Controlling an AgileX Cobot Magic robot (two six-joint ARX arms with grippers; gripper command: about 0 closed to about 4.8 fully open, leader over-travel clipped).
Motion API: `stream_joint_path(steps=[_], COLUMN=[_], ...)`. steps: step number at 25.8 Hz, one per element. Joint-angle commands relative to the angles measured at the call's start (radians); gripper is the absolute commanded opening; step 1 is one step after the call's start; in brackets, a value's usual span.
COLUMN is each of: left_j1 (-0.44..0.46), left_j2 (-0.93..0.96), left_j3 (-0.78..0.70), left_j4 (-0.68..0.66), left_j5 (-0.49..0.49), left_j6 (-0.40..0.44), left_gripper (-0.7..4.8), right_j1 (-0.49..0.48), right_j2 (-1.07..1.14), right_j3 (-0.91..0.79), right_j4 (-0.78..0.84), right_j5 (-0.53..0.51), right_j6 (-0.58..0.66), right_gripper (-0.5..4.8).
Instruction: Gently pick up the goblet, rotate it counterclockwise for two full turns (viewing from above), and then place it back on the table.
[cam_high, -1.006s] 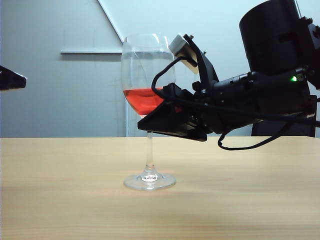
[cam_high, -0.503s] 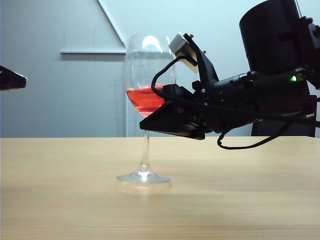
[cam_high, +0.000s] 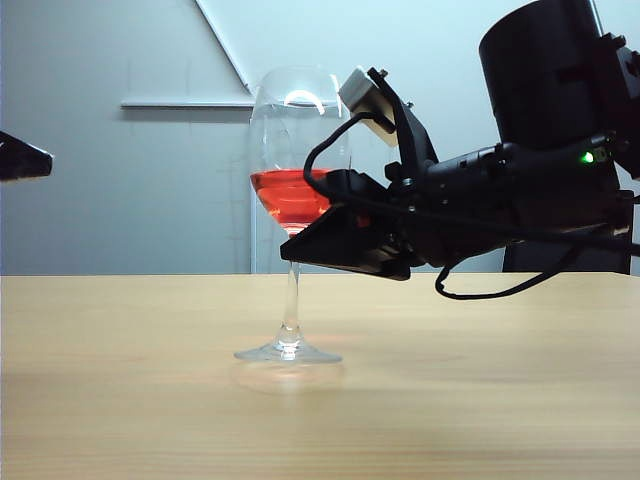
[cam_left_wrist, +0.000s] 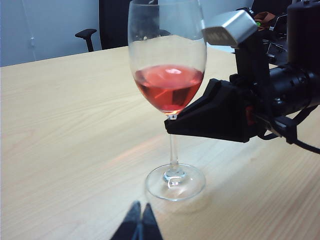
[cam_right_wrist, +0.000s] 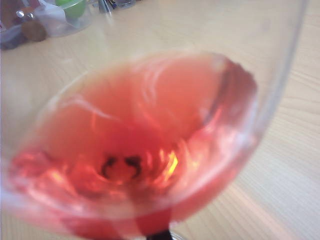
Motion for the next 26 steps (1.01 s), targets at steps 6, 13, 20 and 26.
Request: stream_joint_path(steps=[6,13,20,26], left_j1=[-0.001,-0.001,-0.001,-0.001], left_j2=[0.002,0.002,0.002,0.002], left_j3=[0.004,0.004,0.004,0.004], left_j4=[0.009,0.009,0.009,0.009], left_j5=[0.002,0.001,0.002,0.002], left_j6=[0.000,0.000,0.000,0.000], left_gripper=[-0.05,-0.05,-0.05,-0.05], right_j1=[0.002,0.002,0.002,0.001], right_j2=[-0.003,-0.003,-0.004,-0.005], right_j3=[0.004,0.004,0.004,0.004], right_j4=[0.071,0.123,0.154,0.221], right_j5=[0.002,0.009,0.008,0.009], right_j6=[-0.008,-0.022,-0.022,-0.026], right_gripper=[-0.05,-0.05,-0.05,-0.05])
